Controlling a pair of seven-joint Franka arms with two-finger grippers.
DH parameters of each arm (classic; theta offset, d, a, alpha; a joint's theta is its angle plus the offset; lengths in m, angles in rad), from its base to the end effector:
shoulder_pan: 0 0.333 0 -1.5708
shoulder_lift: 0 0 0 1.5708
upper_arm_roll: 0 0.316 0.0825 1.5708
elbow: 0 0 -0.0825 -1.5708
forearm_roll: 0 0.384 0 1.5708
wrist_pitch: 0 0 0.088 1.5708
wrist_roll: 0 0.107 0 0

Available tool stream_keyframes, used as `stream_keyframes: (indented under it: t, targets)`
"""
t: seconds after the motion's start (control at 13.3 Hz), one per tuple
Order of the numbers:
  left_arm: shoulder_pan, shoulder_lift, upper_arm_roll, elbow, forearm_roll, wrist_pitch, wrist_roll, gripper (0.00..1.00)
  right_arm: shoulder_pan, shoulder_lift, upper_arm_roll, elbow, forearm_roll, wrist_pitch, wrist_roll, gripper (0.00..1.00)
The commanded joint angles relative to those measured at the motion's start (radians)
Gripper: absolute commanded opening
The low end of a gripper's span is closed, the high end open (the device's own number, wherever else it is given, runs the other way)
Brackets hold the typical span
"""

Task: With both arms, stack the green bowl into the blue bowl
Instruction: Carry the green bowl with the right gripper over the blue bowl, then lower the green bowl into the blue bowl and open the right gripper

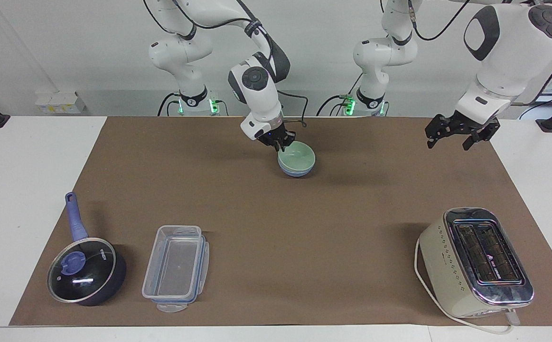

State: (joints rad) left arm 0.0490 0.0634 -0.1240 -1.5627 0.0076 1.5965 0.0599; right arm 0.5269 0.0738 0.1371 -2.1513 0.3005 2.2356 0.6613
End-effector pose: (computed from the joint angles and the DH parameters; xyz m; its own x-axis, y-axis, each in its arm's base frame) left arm 0.5736 -0.0401 0.5950 0.9905 -0.1346 -0.0290 -0.1346 -0.9909 0.0020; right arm 0.4283 0.3457 0.3693 0.9733 -0.1646 -0.1602 -0.1934 -0.9635 -0.1853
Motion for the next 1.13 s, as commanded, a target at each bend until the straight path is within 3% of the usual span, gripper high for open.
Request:
stream_keyframes:
  t: [0.0,0.3,0.53,0.83,1.06]
  targets:
    - [0.012,0.01,-0.008,0.018,0.006,-0.001,0.0,1.0,-0.001,-0.008,-0.004,0.021,0.02,-0.021,0.015,0.49]
    - [0.012,0.01,-0.008,0.019,0.006,-0.001,-0.002,1.0,-0.065,-0.115,-0.014,0.019,-0.03,-0.099,-0.02,0.83]
    - [0.012,0.01,-0.008,0.018,0.006,-0.001,0.0,1.0,-0.175,-0.176,-0.013,0.018,-0.151,-0.155,-0.071,0.99]
    - [0.012,0.01,-0.008,0.018,0.006,-0.001,0.0,1.0,-0.373,-0.226,-0.014,0.043,-0.185,-0.162,-0.271,1.0]
    - [0.012,0.01,-0.008,0.019,0.006,-0.001,0.0,1.0,-0.511,-0.215,-0.014,0.166,-0.201,-0.253,-0.405,1.0]
